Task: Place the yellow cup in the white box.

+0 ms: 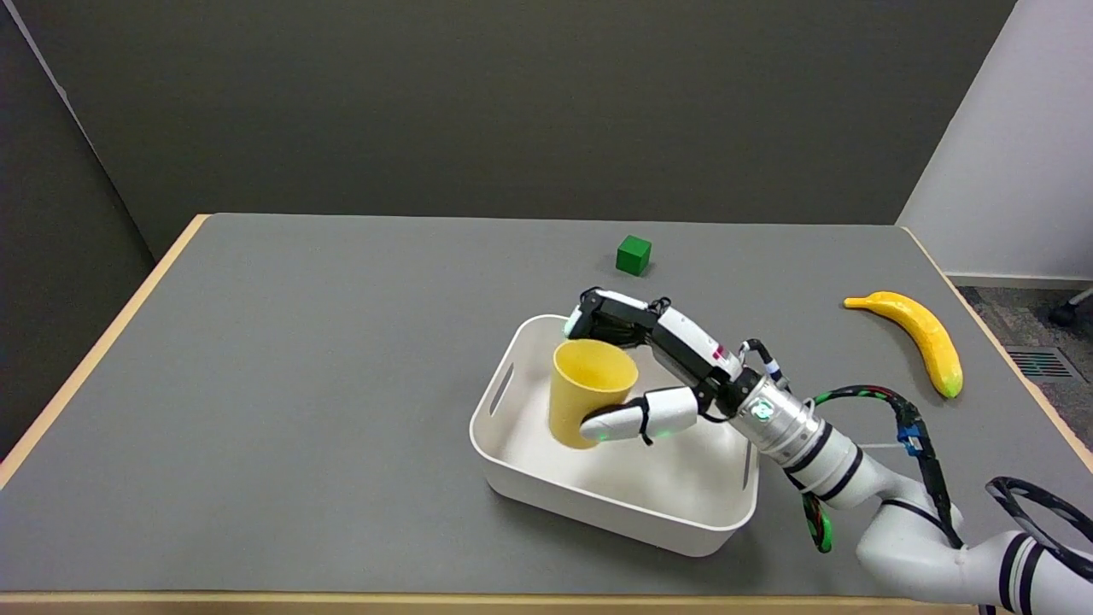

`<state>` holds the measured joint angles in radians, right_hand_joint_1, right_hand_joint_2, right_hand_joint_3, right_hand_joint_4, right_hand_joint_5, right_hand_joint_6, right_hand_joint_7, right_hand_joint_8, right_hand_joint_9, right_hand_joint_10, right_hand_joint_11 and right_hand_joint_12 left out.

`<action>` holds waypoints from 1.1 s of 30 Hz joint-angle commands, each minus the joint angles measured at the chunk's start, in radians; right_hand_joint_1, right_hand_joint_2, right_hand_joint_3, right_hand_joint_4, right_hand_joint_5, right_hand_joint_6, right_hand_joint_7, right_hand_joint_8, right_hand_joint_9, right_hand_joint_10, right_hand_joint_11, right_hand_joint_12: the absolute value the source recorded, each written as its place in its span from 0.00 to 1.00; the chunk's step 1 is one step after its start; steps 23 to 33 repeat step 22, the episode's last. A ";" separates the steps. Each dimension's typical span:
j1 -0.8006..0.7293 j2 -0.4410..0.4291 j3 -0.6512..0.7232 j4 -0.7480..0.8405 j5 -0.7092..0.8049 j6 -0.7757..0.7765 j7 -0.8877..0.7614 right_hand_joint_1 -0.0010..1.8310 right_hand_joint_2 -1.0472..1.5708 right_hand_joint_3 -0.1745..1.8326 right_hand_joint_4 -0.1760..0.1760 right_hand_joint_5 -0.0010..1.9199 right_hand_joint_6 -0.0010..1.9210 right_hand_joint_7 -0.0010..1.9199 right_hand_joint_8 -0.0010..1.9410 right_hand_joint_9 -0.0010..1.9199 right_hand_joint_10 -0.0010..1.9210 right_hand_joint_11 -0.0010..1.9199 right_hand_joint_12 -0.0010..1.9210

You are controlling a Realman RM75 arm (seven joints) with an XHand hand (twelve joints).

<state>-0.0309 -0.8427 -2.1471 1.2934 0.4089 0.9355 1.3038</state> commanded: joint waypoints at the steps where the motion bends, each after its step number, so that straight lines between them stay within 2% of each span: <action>1: -0.032 -0.049 0.002 -0.091 0.001 0.168 -0.012 0.48 0.62 0.53 0.65 0.05 0.17 0.03 0.06 0.02 0.10 0.01 0.40; 2: -0.032 -0.055 0.010 -0.089 -0.002 0.170 -0.014 0.46 0.61 0.51 0.65 0.02 0.12 0.00 0.00 0.00 0.00 0.00 0.20; 5: -0.031 -0.059 0.019 -0.078 -0.008 0.168 -0.016 0.45 0.61 0.49 0.63 0.02 0.08 0.00 0.00 0.00 0.00 0.00 0.03; 6: -0.029 -0.058 0.025 -0.082 -0.013 0.163 -0.020 0.45 0.61 0.48 0.62 0.02 0.08 0.00 0.00 0.00 0.00 0.00 0.00; 8: -0.031 -0.059 0.025 -0.066 -0.012 0.162 -0.016 0.45 0.62 0.44 0.63 0.00 0.11 0.00 0.00 0.00 0.00 0.00 0.00; 10: -0.031 -0.059 0.033 -0.063 -0.018 0.159 -0.016 0.45 0.59 0.48 0.63 0.02 0.06 0.00 0.00 0.00 0.00 0.00 0.00; 16: -0.031 -0.063 0.063 -0.028 -0.020 0.174 -0.019 0.43 0.59 0.48 0.64 0.03 0.07 0.00 0.00 0.00 0.00 0.00 0.00; 22: -0.032 -0.069 0.105 0.026 0.012 0.261 -0.019 0.40 0.59 0.48 0.63 0.03 0.07 0.00 0.00 0.00 0.00 0.00 0.00; 33: -0.032 -0.069 0.105 0.026 0.012 0.261 -0.019 0.40 0.59 0.48 0.63 0.03 0.07 0.00 0.00 0.00 0.00 0.00 0.00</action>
